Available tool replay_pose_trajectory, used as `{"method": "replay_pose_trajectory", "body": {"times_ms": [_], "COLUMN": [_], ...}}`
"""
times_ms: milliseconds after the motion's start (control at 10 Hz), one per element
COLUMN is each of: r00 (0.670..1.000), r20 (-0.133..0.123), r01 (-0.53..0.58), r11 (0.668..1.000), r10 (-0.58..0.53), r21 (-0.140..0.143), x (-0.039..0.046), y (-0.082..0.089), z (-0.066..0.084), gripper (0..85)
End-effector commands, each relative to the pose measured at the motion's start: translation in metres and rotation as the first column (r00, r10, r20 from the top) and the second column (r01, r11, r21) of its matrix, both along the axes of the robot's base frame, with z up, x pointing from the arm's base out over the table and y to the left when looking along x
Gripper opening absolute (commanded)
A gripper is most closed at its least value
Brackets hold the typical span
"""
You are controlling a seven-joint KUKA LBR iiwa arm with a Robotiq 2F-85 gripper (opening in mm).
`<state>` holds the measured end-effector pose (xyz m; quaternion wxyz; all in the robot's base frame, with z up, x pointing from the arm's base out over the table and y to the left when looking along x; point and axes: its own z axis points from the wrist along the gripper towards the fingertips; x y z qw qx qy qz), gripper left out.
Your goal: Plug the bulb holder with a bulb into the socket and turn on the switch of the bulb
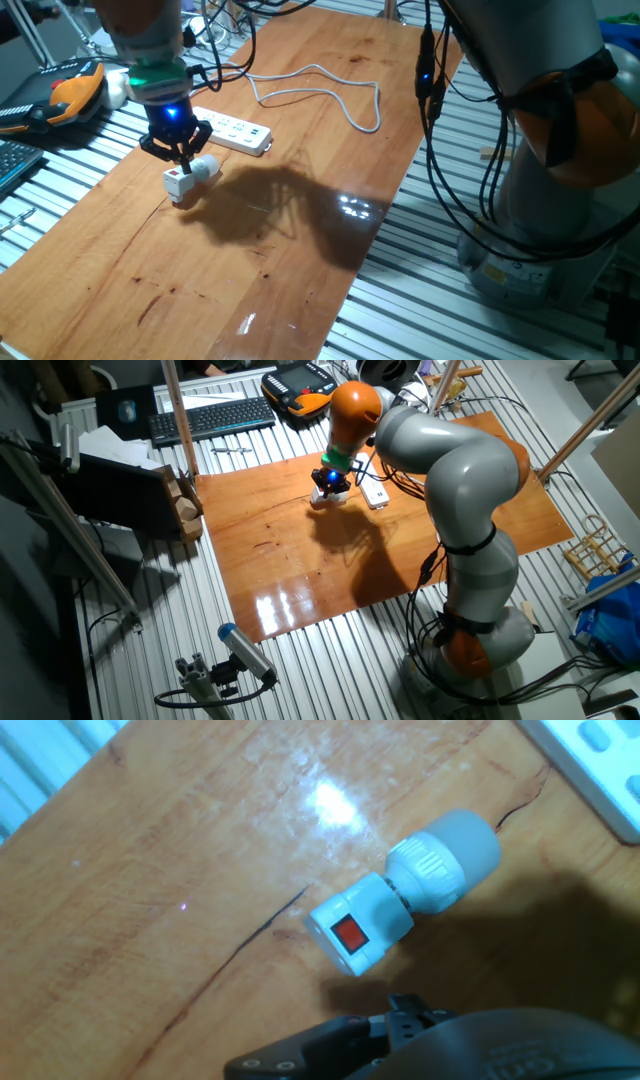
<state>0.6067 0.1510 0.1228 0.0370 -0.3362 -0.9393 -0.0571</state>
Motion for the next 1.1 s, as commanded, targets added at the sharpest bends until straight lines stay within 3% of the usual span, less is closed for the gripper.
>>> {"method": "replay_pose_trajectory", "body": {"times_ms": [0,100,500,600,800,1000], "r00": [1.0,1.0,0.999,0.999,0.999,0.999], "r20": [0.011,0.019,0.039,0.039,0.025,0.017], "r01": [0.015,0.02,0.019,0.022,0.037,0.033], "r11": [1.0,0.999,0.999,0.999,0.997,0.996], "r10": [-0.015,-0.019,-0.017,-0.021,-0.035,-0.032], "r21": [-0.003,-0.033,-0.051,-0.039,-0.073,-0.081], "x": [0.0,0.0,0.0,0.0,0.0,-0.0026], "y": [0.0002,0.0002,0.0002,0.0002,0.0014,-0.0005], "z": [0.0004,0.0004,0.0004,0.0004,0.0023,-0.0015], "gripper": [0.0,0.0,0.0,0.0,0.0,0.0]}}
